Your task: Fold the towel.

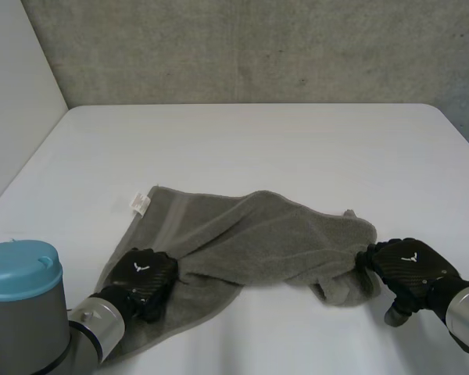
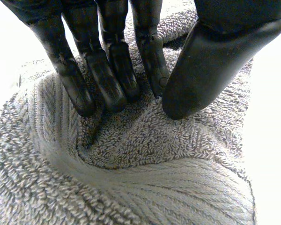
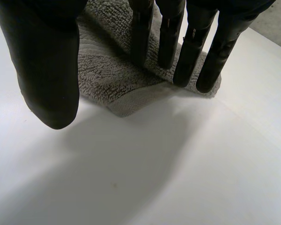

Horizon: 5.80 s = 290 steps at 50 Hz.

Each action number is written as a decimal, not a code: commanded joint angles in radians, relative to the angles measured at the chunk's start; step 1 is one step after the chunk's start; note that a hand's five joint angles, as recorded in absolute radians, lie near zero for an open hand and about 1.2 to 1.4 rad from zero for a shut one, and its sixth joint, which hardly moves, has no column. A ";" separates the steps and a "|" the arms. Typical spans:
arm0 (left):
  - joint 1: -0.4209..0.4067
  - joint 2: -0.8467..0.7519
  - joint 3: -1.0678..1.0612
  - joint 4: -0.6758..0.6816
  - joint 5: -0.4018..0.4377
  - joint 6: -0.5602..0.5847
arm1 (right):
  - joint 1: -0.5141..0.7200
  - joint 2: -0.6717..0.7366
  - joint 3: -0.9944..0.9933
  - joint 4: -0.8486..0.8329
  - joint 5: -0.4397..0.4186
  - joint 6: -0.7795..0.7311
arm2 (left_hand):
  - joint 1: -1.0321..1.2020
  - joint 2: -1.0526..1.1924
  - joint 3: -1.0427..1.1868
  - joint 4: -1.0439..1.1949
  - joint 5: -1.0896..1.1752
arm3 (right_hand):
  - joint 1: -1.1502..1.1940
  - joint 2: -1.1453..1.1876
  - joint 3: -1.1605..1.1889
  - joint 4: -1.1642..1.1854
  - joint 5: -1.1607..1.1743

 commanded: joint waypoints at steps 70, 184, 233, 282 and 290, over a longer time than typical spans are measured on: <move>0.002 0.031 -0.075 -0.022 0.000 0.041 | 0.073 0.116 -0.127 -0.118 0.000 0.205 | -0.633 -0.651 -0.647 -0.651 -0.639 | 0.903 0.889 0.901 0.906 0.896; 0.147 -0.100 0.442 -0.203 0.115 -0.106 | 0.219 0.357 -0.950 0.347 0.108 0.201 | 0.130 0.112 0.117 0.113 0.125 | -0.236 -0.250 -0.238 -0.232 -0.242; 0.167 -0.057 0.431 -0.207 0.114 -0.109 | 0.234 0.512 -0.580 -0.095 0.126 0.069 | 0.119 0.101 0.106 0.101 0.113 | 0.659 0.645 0.658 0.663 0.653; 0.170 -0.178 0.824 -0.217 0.063 -0.115 | 0.352 0.575 -1.384 0.059 0.151 0.235 | -0.785 -0.804 -0.799 -0.803 -0.791 | 0.903 0.889 0.901 0.906 0.896; 0.164 -0.236 0.642 -0.096 0.054 0.060 | 0.354 0.508 -1.183 0.039 0.135 0.194 | -0.783 -0.801 -0.796 -0.800 -0.788 | 0.903 0.889 0.901 0.906 0.896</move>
